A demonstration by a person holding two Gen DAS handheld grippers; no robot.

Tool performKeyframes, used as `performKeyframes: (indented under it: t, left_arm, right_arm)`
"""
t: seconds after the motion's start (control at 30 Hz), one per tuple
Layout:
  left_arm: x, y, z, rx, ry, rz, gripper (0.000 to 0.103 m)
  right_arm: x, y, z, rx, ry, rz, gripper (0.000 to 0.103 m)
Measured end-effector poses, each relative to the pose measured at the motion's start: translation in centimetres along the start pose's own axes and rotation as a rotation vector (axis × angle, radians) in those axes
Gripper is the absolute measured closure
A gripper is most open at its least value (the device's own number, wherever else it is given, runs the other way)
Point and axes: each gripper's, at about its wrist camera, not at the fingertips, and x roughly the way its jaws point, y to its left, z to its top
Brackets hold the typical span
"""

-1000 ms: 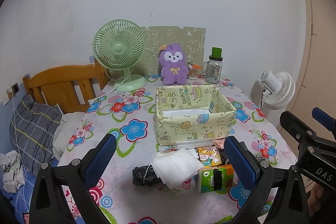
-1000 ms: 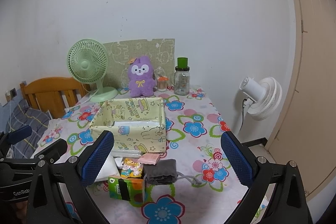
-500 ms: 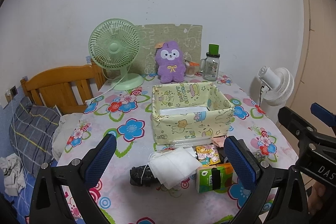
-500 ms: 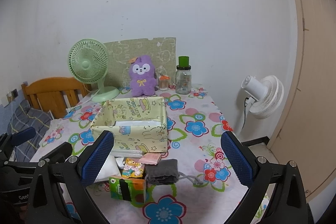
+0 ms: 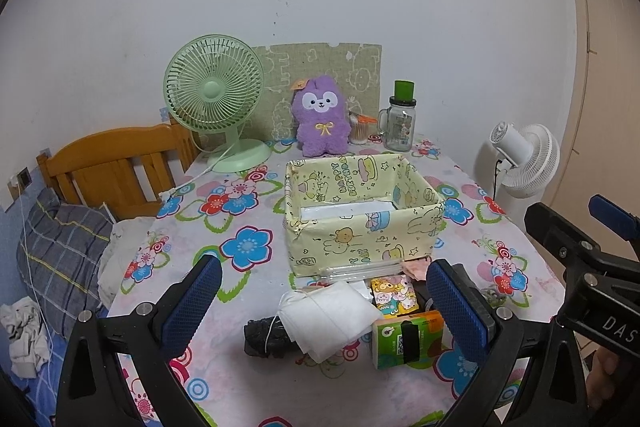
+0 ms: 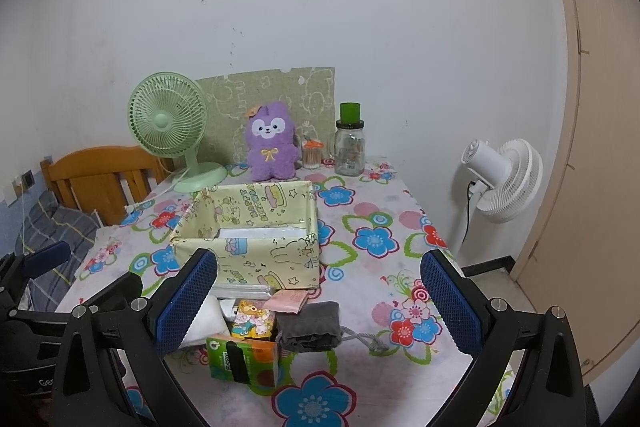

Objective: Organize soft objects

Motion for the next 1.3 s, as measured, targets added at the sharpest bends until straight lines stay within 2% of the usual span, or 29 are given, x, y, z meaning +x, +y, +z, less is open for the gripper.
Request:
performKeyframes:
  t: [0.7, 1.07, 1.3]
  left_arm:
    - [2.1, 0.5, 0.0, -0.015, 0.039, 0.004, 0.0]
    - [5.8, 0.1, -1.4, -0.013, 0.127, -0.014, 0.0]
    - [8.4, -0.5, -2.5, -0.007, 0.174, -0.022, 0.0]
  right_arm:
    - [2.0, 0.7, 0.1, -0.004, 0.019, 0.028, 0.0]
    - [5.7, 1.3, -1.5, 0.002, 0.081, 0.064, 0.0]
    - [8.2, 1.5, -2.6, -0.001, 0.116, 0.049, 0.0]
